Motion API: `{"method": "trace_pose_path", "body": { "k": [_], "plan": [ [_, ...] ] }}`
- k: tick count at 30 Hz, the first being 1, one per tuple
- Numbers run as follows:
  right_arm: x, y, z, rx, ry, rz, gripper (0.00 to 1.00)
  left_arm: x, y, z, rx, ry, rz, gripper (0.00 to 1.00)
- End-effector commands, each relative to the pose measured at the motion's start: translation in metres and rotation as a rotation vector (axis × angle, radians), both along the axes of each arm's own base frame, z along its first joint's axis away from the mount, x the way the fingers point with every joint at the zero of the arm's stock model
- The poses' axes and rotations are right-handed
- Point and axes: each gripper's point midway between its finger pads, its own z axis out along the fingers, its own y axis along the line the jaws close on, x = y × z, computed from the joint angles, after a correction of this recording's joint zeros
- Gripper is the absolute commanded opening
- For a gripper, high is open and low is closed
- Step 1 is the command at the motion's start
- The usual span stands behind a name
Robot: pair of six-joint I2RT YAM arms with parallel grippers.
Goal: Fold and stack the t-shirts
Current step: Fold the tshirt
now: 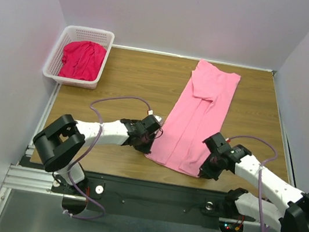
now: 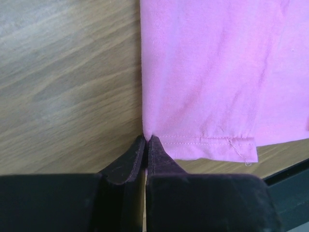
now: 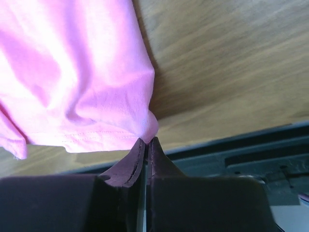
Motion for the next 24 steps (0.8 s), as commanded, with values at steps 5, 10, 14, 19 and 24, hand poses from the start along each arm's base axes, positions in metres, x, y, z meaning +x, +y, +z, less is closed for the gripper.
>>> {"method": "trace_pose_path", "body": {
  "k": [5, 10, 14, 19, 24],
  "plan": [
    [-0.017, -0.009, 0.036, 0.012, -0.010, 0.048, 0.01, -0.023, 0.026, 0.008, 0.035, 0.031, 0.001, 0.00],
    [-0.001, -0.009, 0.050, -0.026, -0.053, 0.060, 0.01, 0.009, 0.006, 0.045, 0.006, -0.052, 0.012, 0.00],
    [0.020, -0.009, 0.061, -0.077, -0.104, 0.059, 0.01, 0.042, -0.008, 0.072, 0.005, -0.122, 0.021, 0.00],
    [0.051, -0.018, 0.071, -0.186, -0.164, 0.071, 0.01, 0.091, -0.025, 0.098, -0.009, -0.196, 0.039, 0.00],
    [0.090, -0.036, 0.086, -0.224, -0.228, 0.100, 0.01, 0.128, -0.038, 0.110, -0.010, -0.234, 0.054, 0.00]
  ]
}}
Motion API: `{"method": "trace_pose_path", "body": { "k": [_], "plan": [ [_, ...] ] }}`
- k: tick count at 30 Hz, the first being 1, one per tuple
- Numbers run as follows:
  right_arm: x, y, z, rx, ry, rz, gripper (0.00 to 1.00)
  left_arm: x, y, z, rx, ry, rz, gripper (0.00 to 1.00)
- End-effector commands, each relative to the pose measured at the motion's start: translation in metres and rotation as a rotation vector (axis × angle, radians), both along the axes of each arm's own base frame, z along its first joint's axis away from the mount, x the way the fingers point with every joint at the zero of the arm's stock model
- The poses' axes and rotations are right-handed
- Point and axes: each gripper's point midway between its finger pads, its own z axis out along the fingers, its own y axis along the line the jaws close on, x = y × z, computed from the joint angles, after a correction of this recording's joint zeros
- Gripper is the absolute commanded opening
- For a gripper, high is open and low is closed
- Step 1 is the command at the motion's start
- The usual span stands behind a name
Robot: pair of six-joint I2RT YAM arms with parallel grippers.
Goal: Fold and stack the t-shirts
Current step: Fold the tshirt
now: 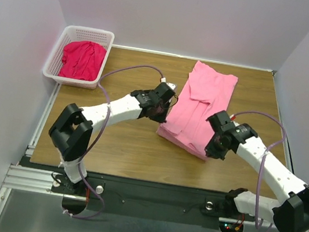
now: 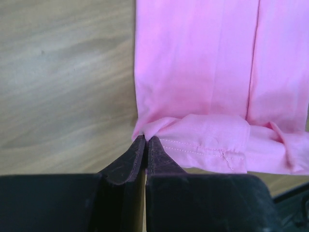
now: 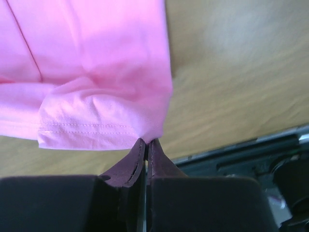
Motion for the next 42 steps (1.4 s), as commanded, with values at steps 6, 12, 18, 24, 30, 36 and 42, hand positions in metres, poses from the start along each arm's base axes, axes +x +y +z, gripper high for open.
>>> {"method": "trace_pose_path", "body": {
  "k": [6, 12, 18, 24, 30, 36, 42],
  "plan": [
    [0.096, -0.037, 0.027, -0.077, -0.156, 0.068, 0.01, 0.078, -0.012, 0.031, 0.000, -0.131, 0.037, 0.00],
    [0.137, -0.036, 0.026, -0.067, -0.187, 0.085, 0.01, 0.122, -0.025, 0.033, -0.008, -0.164, 0.023, 0.00],
    [0.163, -0.047, 0.023, -0.081, -0.203, 0.054, 0.01, 0.153, -0.040, 0.036, -0.047, -0.203, -0.016, 0.00],
    [0.171, -0.067, 0.018, -0.131, -0.211, 0.027, 0.01, 0.171, -0.050, 0.037, -0.083, -0.260, -0.039, 0.00],
    [0.182, -0.075, 0.020, -0.143, -0.234, 0.010, 0.01, 0.184, -0.057, 0.036, -0.076, -0.297, -0.065, 0.00],
    [0.188, -0.077, 0.010, -0.158, -0.242, 0.009, 0.01, 0.186, -0.063, 0.024, -0.095, -0.289, -0.083, 0.00],
    [0.194, -0.081, 0.003, -0.180, -0.244, 0.008, 0.01, 0.193, -0.061, 0.018, -0.098, -0.298, -0.066, 0.00]
  ]
}}
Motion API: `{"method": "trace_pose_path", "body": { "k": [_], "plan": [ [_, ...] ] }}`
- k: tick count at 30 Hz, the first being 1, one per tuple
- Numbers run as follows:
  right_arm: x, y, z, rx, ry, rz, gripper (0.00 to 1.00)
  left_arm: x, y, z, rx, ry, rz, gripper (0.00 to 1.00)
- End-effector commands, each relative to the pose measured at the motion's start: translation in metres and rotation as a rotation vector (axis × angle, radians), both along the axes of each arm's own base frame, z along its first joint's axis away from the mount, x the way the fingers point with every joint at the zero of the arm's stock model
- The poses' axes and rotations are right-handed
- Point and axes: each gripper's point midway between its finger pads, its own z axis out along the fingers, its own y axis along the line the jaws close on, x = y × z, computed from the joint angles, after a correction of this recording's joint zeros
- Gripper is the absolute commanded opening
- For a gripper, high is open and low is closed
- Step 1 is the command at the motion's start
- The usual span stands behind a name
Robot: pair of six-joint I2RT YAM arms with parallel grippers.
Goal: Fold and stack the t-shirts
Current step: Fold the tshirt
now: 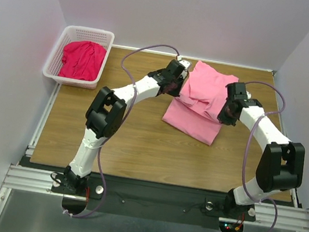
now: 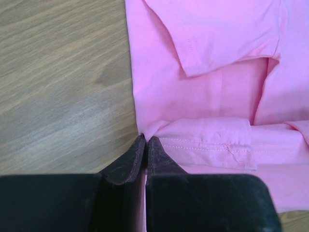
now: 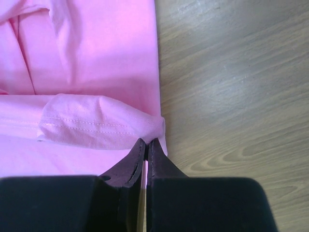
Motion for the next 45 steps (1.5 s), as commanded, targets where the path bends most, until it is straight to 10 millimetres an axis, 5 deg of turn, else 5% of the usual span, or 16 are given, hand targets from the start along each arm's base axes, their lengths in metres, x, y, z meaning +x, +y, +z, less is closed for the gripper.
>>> {"method": "trace_pose_path", "body": {
  "k": [1, 23, 34, 45],
  "plan": [
    [0.018, -0.011, 0.005, -0.052, -0.058, -0.011, 0.01, 0.021, -0.003, 0.026, -0.048, -0.088, 0.007, 0.00],
    [0.034, -0.017, -0.003, -0.090, -0.083, -0.020, 0.01, 0.028, 0.002, -0.004, -0.072, -0.050, 0.057, 0.00],
    [0.035, -0.018, -0.001, -0.091, -0.100, -0.037, 0.01, 0.031, 0.002, 0.011, -0.120, -0.091, 0.059, 0.00],
    [0.039, -0.022, -0.012, -0.110, -0.095, -0.049, 0.01, 0.033, -0.003, -0.003, -0.132, -0.063, 0.054, 0.00]
  ]
}}
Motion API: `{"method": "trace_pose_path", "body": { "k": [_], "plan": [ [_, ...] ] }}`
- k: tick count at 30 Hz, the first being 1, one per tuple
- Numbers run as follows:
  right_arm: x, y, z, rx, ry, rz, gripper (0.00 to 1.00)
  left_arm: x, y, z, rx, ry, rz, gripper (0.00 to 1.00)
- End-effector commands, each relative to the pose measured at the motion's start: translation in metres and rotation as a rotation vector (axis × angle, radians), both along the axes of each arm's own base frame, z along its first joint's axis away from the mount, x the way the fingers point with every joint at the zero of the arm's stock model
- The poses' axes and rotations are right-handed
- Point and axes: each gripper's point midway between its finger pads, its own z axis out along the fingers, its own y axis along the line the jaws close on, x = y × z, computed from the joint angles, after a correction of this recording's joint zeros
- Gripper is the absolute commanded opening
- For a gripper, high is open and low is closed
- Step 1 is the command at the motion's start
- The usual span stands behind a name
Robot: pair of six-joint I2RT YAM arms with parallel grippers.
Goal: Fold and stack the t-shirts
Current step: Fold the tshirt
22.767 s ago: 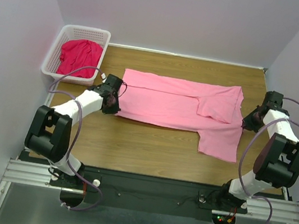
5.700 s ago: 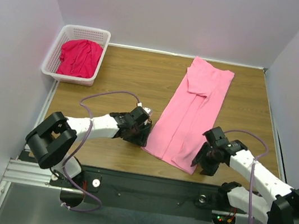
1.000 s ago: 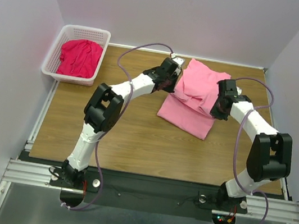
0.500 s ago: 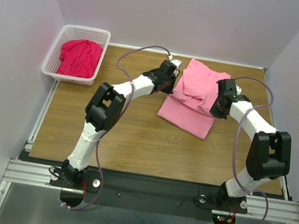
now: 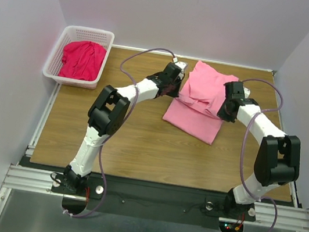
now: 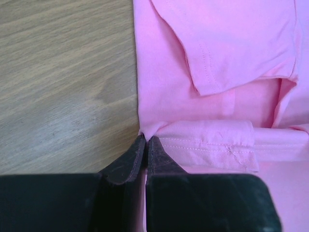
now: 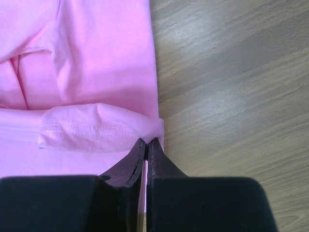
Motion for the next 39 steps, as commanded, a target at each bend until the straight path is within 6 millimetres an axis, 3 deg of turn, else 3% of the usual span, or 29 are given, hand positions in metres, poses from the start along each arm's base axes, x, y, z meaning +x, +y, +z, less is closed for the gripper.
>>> {"method": "trace_pose_path", "body": {
  "k": [1, 11, 23, 29, 31, 32, 33, 34, 35, 36, 38, 39],
  "plan": [
    [0.009, -0.012, -0.005, -0.038, -0.023, -0.040, 0.01, 0.014, 0.000, 0.028, -0.051, -0.066, 0.013, 0.00],
    [0.015, -0.012, -0.020, -0.045, -0.007, -0.028, 0.01, 0.016, 0.002, 0.017, -0.064, -0.057, 0.017, 0.00],
    [0.021, -0.012, -0.015, -0.055, -0.032, -0.017, 0.01, 0.018, 0.011, 0.015, -0.069, -0.064, 0.042, 0.00],
    [0.024, -0.012, -0.026, -0.064, -0.021, -0.015, 0.01, 0.018, 0.007, 0.005, -0.066, -0.055, 0.031, 0.06],
    [0.025, -0.012, -0.029, -0.067, -0.018, -0.014, 0.01, 0.019, 0.007, 0.003, -0.066, -0.055, 0.028, 0.16],
    [0.028, -0.012, -0.028, -0.069, -0.023, -0.010, 0.07, 0.019, 0.007, 0.004, -0.067, -0.056, 0.027, 0.22],
    [0.030, -0.012, -0.026, -0.071, -0.027, -0.003, 0.11, 0.019, 0.006, 0.005, -0.070, -0.056, 0.025, 0.41],
    [0.032, -0.011, -0.023, -0.072, -0.032, 0.003, 0.15, 0.020, 0.007, 0.008, -0.072, -0.062, 0.025, 0.48],
    [0.035, -0.011, -0.019, -0.078, -0.041, 0.016, 0.23, 0.021, 0.008, 0.016, -0.079, -0.076, 0.031, 0.55],
    [0.039, -0.009, -0.010, -0.075, -0.063, 0.027, 0.29, 0.021, 0.008, 0.022, -0.081, -0.086, 0.032, 0.69],
    [0.044, -0.008, 0.005, -0.081, -0.093, 0.057, 0.39, 0.023, 0.012, 0.036, -0.083, -0.109, 0.047, 0.79],
    [0.046, -0.003, 0.011, -0.064, -0.106, 0.088, 0.49, 0.021, 0.014, 0.052, -0.095, -0.130, 0.052, 0.88]
  ]
}}
